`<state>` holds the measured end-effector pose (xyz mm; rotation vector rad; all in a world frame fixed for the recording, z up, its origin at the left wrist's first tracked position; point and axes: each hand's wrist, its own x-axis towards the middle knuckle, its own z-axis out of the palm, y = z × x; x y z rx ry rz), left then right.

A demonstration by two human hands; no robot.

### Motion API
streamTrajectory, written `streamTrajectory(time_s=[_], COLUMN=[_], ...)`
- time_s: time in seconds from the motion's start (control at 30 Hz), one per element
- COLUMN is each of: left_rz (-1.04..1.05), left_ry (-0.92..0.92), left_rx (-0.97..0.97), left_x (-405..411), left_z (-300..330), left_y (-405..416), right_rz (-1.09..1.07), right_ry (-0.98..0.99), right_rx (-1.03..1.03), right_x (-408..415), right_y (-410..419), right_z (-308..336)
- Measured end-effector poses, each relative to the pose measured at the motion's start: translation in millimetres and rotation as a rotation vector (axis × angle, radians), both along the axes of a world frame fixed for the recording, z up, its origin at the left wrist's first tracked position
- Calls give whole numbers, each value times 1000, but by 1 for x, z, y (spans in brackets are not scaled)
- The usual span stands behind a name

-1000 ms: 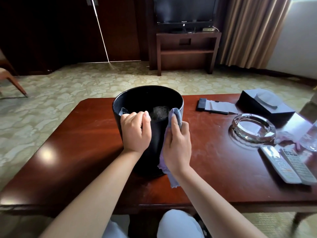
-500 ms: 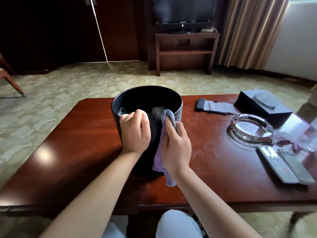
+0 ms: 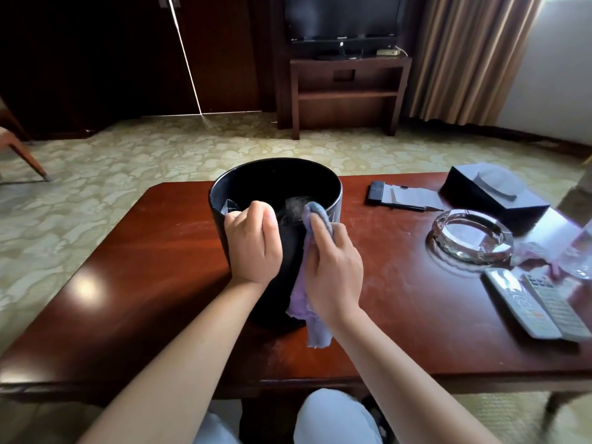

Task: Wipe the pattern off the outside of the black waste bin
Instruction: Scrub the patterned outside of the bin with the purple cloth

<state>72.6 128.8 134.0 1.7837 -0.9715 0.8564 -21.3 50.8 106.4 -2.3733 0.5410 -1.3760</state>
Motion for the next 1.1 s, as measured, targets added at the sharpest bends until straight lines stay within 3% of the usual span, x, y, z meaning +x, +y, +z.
streamTrajectory(time_s=[0.07, 0.23, 0.33, 0.53, 0.77, 0.97, 1.1], left_rz=[-5, -45, -37, 20, 68, 97, 109], left_ry=[16, 86, 107, 3, -64, -96, -118], left_rx=[-26, -103, -112, -29, 36, 78, 84], left_x=[-3, -6, -5, -5, 1, 2, 1], left_z=[1, 3, 3, 3, -3, -3, -3], left_y=[1, 2, 1, -1, -3, -2, -2], right_rz=[-15, 134, 91, -43, -72, -23, 27], right_ry=[-54, 54, 112, 34, 211, 72, 88], right_rx=[57, -120, -180, 27, 327, 240, 343], right_x=[2, -1, -2, 1, -3, 2, 4], right_y=[1, 10, 4, -1, 8, 10, 7], right_z=[-1, -5, -1, 0, -37, -7, -2])
